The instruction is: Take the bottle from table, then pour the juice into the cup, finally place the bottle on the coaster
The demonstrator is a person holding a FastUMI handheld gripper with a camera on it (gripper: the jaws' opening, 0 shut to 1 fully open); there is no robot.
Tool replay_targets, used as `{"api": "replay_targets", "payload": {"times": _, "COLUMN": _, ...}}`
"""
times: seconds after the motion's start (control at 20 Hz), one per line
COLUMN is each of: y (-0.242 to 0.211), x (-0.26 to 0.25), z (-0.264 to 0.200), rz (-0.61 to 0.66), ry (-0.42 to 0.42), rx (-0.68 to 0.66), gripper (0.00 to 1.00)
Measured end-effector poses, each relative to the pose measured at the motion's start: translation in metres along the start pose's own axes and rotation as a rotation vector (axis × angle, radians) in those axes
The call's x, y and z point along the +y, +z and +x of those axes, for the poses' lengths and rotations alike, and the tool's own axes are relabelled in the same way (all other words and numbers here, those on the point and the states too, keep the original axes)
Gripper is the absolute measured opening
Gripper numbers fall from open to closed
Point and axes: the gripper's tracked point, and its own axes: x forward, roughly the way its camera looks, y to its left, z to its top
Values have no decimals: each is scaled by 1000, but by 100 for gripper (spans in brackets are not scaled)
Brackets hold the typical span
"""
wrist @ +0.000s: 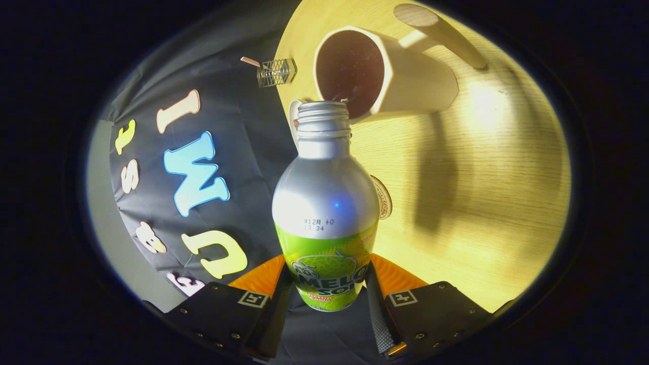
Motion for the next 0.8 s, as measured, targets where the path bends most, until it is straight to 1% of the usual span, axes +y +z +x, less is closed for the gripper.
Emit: {"api": "replay_targets", "payload": {"times": 0.8, "y": 4, "x": 5, "z": -2, "rz": 57, "ry": 1, "rx": 7, "gripper": 71}}
